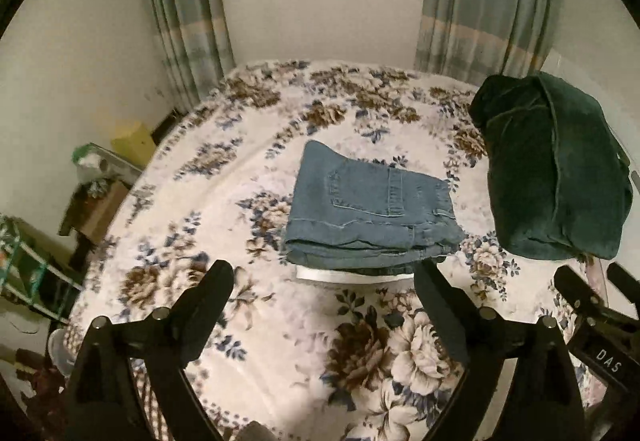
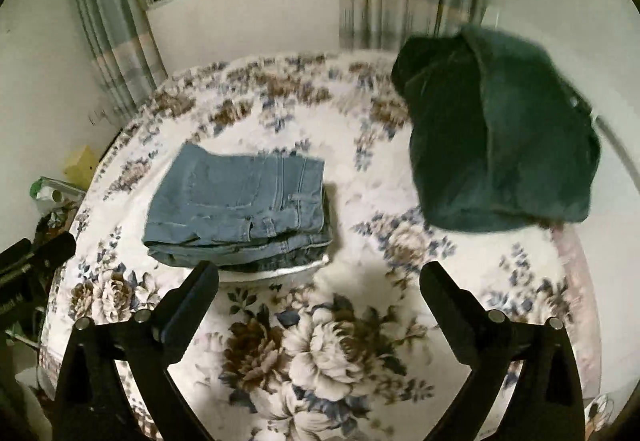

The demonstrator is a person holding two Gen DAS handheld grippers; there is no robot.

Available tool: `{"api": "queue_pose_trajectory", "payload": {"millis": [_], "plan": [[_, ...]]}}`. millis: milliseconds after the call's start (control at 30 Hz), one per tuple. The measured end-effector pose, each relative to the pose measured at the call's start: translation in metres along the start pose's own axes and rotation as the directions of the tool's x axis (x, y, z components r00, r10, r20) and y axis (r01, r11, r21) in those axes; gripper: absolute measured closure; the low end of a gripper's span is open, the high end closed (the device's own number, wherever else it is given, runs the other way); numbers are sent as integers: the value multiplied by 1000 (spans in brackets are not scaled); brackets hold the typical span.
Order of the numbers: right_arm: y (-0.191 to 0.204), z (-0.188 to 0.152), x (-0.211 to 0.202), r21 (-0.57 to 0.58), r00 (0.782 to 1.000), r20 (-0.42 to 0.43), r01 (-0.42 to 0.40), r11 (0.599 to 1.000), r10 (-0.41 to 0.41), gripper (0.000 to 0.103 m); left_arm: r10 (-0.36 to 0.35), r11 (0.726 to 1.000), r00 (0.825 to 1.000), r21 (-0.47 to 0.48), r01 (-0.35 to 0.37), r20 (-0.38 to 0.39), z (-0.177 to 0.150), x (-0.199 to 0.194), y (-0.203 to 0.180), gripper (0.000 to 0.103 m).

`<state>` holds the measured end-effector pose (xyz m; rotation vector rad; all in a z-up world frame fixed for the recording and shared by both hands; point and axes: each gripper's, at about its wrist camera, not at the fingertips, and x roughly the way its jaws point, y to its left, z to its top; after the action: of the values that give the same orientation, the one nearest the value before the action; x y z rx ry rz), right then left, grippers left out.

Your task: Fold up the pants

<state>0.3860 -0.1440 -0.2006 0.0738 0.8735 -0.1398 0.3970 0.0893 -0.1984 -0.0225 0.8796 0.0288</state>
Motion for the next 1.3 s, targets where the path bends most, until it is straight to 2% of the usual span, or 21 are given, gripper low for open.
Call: {"api": "queue_pose_trajectory", "payload": {"millis": [433,567,800,1000,1033,1067,1300], "plan": [[-34,-44,-214,-40,981,180,-62,997,69,0,54,998,986,-44,-47,158,-48,-170,-5,11],[-45,-60,-272,-55,969,231,-72,996,83,0,57,997,980,-57,-47,193,-62,-211,-7,10],[-55,-78,-353,-68,952,286,-97,993,113,0,50,998,971,-37,-43,235,-76,-250,-11,10],[-57,-85,-388,-65,944,310,-96,993,112,0,44,999,967,-21,-40,252,-86,-264,-12,10],[-58,-85,-389,-62,943,312,-98,993,113,0,39,999,966,-18,-35,256,-87,-265,-12,8],[-57,-85,-389,-64,943,312,-101,993,116,0,33,999,965,-16,-30,259,-89,-267,-12,0],[-54,-88,-388,-69,946,303,-100,993,116,0,23,1000,964,-14,-21,264,-96,-275,-12,0]]}}
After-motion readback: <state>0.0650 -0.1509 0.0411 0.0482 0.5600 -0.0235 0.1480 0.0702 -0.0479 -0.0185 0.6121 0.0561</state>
